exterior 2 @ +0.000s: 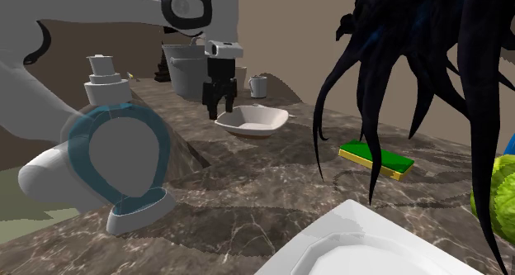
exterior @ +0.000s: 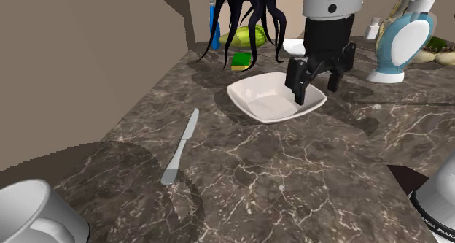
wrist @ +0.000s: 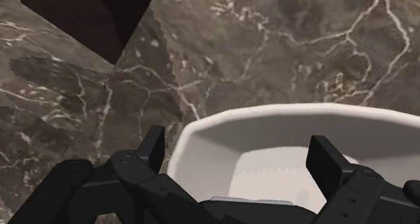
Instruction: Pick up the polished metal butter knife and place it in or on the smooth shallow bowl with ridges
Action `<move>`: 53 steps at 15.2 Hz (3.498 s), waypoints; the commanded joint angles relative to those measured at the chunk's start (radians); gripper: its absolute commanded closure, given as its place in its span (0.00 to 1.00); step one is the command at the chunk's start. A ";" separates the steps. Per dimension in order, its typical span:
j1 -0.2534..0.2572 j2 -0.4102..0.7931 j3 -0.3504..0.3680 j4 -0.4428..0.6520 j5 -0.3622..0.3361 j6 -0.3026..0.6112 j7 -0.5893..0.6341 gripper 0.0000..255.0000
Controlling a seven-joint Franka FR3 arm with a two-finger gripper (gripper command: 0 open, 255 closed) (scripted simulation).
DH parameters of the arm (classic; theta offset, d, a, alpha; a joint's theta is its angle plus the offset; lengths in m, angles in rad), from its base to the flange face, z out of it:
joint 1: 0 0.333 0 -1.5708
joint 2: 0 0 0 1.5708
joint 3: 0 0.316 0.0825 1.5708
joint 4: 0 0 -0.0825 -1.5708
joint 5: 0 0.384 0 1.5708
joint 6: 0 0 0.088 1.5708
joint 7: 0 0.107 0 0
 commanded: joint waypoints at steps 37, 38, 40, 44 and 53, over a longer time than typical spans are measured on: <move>-0.024 0.900 0.471 0.647 -0.354 0.250 1.064 0.00; -0.024 0.900 0.471 0.647 -0.354 0.250 1.064 1.00; -0.024 0.900 0.471 0.647 -0.354 0.250 1.064 1.00; -0.024 0.900 0.471 0.647 -0.354 0.249 1.064 1.00; -0.018 0.897 0.475 0.725 -0.350 0.170 1.060 1.00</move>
